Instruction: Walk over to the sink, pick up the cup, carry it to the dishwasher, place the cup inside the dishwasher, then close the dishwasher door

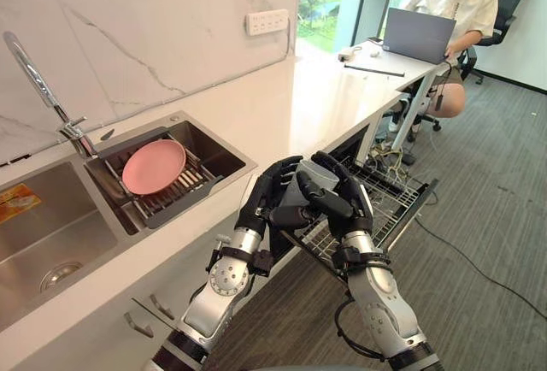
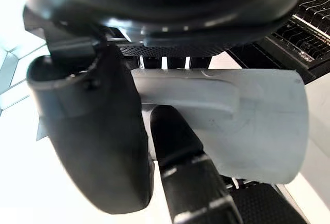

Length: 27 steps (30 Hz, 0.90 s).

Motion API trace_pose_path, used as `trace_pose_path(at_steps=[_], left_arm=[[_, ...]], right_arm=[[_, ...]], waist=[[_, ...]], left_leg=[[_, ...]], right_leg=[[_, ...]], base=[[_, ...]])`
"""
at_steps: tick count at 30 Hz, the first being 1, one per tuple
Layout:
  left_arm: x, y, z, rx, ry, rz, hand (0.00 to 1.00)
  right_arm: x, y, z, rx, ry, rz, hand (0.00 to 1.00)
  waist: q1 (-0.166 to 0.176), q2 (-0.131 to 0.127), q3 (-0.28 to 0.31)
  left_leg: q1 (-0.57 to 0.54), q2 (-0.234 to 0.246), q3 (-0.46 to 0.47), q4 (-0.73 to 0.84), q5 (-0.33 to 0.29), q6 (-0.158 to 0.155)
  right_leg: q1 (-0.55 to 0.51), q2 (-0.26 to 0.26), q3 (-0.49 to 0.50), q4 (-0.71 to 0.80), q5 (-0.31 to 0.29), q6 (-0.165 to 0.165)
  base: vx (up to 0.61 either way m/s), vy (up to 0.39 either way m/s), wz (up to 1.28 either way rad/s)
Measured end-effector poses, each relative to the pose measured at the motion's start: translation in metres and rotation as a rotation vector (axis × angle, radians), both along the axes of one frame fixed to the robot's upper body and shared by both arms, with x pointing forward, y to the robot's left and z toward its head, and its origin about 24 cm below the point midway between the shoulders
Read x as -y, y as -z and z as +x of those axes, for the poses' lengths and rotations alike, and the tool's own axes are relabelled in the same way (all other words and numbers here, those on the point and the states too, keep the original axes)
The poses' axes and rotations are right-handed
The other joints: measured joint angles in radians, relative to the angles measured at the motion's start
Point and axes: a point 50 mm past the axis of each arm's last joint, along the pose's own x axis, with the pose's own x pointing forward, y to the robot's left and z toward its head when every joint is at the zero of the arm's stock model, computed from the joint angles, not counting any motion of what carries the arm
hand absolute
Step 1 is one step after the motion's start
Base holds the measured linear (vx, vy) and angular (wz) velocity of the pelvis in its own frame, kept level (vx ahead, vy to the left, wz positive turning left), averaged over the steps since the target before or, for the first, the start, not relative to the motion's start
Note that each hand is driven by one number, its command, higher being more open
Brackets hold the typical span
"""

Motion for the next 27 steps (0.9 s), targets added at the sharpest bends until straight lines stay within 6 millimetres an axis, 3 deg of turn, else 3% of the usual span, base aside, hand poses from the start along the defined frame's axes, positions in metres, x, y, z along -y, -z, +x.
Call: trace_pose_path(at_steps=[5,6,12,22,27], left_arm=[[0.000,-0.001,0.000,0.016,0.003,0.021,0.30],[0.001,-0.002,0.000,0.023,0.003,0.027,0.90],[0.007,-0.013,-0.004,0.079,0.025,0.029,0.90],[0.010,-0.033,-0.014,0.141,-0.002,-0.135,0.90],[-0.009,-0.024,-0.022,0.080,-0.059,-0.243,0.90]], right_arm=[[0.003,0.000,0.001,0.005,-0.011,0.012,0.30],[0.003,0.000,0.002,0.005,-0.013,0.023,0.30],[0.004,-0.015,0.012,0.068,-0.003,0.037,0.30],[0.010,-0.033,0.014,0.157,0.102,0.024,0.30],[0.040,-0.046,0.012,0.214,0.261,-0.031,0.30]], waist=[[0.000,-0.002,0.005],[0.000,-0.002,0.005],[0.000,-0.010,0.033],[0.002,-0.011,0.033],[0.001,-0.011,0.034]], left_leg=[[-0.009,0.002,0.001,0.017,-0.009,-0.002],[-0.008,0.000,0.001,0.017,-0.009,-0.002],[-0.004,-0.005,0.002,0.009,-0.006,-0.003],[0.009,-0.009,-0.002,-0.003,0.000,-0.001],[0.014,-0.009,-0.008,-0.009,0.000,-0.002]], right_leg=[[0.000,0.000,0.000,0.000,0.000,-0.001],[-0.002,0.000,0.000,0.002,-0.001,-0.003],[-0.013,0.001,-0.003,0.022,-0.009,-0.003],[-0.007,-0.002,-0.009,0.026,-0.014,0.002],[-0.006,-0.004,-0.016,0.031,-0.024,0.004]], base=[[0.00,0.000,0.00],[0.00,0.000,0.00],[-0.01,0.000,0.00],[0.00,0.000,0.00],[-0.03,-0.009,0.04]])
